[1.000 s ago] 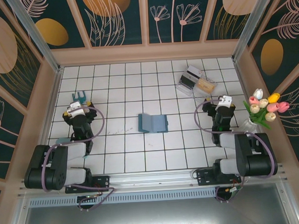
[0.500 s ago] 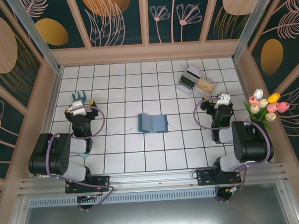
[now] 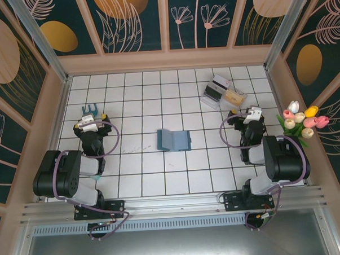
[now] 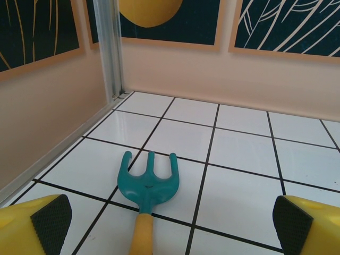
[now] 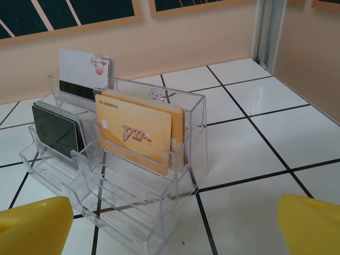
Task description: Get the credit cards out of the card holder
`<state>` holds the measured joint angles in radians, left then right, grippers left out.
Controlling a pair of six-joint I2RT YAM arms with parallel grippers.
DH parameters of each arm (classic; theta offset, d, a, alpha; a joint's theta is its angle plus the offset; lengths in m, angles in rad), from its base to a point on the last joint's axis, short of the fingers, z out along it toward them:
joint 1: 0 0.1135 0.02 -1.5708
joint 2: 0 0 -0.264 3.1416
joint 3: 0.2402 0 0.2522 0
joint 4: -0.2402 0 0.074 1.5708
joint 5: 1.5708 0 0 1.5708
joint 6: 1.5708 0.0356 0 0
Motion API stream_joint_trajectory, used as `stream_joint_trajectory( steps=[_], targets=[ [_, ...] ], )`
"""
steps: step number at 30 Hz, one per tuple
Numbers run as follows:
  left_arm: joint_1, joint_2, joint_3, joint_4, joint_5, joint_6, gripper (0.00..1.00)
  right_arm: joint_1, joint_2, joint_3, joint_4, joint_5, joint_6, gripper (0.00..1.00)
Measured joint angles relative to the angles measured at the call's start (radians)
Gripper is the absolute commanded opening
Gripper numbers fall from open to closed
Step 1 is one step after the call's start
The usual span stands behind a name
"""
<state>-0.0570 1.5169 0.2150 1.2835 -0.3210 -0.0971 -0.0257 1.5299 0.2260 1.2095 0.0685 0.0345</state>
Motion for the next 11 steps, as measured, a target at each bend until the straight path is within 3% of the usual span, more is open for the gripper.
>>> stream_joint_trajectory(
  steps=[11],
  targets=[
    [0.000, 0.005, 0.000, 0.000, 0.000, 0.000, 0.99, 0.000, 0.001, 0.000, 0.000, -0.006, 0.000, 0.99]
  ],
)
